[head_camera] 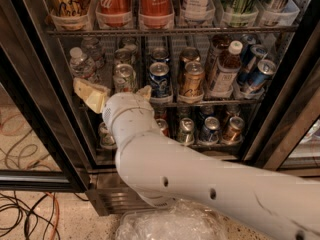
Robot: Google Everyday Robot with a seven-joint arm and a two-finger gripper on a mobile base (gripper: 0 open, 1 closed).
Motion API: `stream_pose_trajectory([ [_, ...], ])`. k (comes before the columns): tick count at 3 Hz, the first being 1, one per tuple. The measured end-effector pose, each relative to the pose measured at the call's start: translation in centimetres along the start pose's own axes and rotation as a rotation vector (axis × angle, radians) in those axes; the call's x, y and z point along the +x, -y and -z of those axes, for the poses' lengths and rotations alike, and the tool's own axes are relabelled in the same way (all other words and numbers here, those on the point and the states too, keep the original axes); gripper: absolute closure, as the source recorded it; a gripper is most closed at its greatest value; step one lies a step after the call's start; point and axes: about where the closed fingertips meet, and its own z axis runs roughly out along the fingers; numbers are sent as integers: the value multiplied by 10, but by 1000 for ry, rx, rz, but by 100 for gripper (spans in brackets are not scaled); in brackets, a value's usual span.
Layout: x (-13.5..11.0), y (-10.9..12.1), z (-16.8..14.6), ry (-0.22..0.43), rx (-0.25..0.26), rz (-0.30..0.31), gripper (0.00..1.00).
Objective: Pick 7up can from middle shelf of fridge
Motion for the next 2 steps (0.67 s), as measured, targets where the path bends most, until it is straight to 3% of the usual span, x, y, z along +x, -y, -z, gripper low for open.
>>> stream_pose_trajectory([
  [1,-5,-2,-16,55,60,-176,0],
  [2,-15,-7,-29,84,172,-228,0],
])
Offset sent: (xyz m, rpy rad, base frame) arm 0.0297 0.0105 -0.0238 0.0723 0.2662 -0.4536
